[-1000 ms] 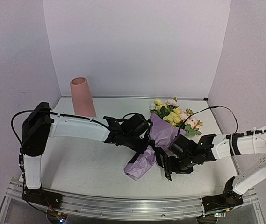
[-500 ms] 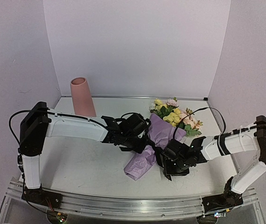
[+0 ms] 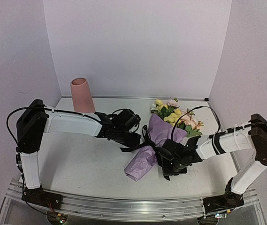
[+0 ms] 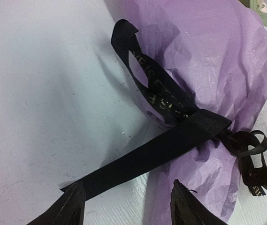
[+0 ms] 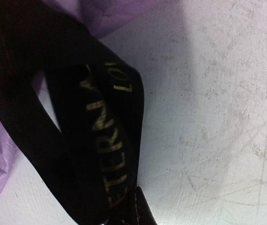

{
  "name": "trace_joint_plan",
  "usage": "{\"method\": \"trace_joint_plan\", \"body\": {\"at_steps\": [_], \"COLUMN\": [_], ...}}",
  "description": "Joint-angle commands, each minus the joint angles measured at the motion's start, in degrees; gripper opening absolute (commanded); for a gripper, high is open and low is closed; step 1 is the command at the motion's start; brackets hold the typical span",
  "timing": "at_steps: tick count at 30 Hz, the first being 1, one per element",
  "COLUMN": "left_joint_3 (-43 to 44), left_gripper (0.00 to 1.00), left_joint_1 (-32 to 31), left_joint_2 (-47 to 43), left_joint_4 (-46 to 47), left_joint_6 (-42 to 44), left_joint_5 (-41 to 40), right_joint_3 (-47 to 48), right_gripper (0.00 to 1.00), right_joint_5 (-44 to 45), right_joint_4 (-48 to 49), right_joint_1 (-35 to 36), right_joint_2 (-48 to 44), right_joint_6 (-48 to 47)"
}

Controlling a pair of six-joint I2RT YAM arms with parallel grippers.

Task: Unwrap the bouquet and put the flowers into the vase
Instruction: Untie the ribbon from the wrapping paper.

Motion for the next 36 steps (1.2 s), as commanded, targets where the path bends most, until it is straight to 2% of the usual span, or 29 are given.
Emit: {"method": "trace_joint_plan", "body": {"at_steps": [1,7,13,14,15,17,18,24,29,36], "left_joint_3": [-1.38,-3.27,-2.35,-1.99,-1.67,-1.02,-0.66,0.27,-1.53,2.73], "left_gripper": [0.68,0.77,0.8,0.8,0.8,0.8,0.8,0.79,0.79,0.81], "left_joint_1": [-0.06,0.48,0.53,0.57,0.57,0.57,0.57,1.72,4.03,4.11], "left_joint_2": [-4.08,-4.64,-2.88,-2.37,-1.94,-0.99,-0.53,0.78,-0.11,4.26], "left_joint_4": [-0.34,-0.36,-0.33,-0.36,-0.35,-0.36,-0.36,-2.62,-2.69,-5.51], "left_joint_6": [3.45,8.3,11.81,12.01,12.05,12.28,12.57,17.83,22.62,28.37], "left_joint_5": [0.14,1.06,2.05,2.19,2.55,3.36,3.53,0.1,6.15,6.95], "right_joint_3": [-0.8,-1.86,-0.98,-0.86,-0.77,-0.61,-0.61,-0.41,-0.53,1.86], "right_gripper": [0.0,0.0,0.02,0.09,0.22,0.55,0.64,0.76,0.98,0.98], "right_joint_5": [1.44,2.53,1.28,0.93,0.6,0.34,0.58,0.49,-0.23,0.73], "right_joint_4": [-8.34,-9.17,-10.57,-10.61,-10.61,-10.6,-10.61,-10.79,-12.14,-15.08], "right_joint_1": [0.32,0.27,0.27,0.29,0.3,0.27,0.3,0.3,0.5,0.82], "right_joint_2": [-0.63,-8.0,-10.1,-10.2,-10.27,-10.7,-11.07,-12.26,-12.42,-11.16], "right_joint_6": [1.79,1.77,1.37,1.21,1.01,0.65,0.44,-0.92,-0.36,-1.53]}}
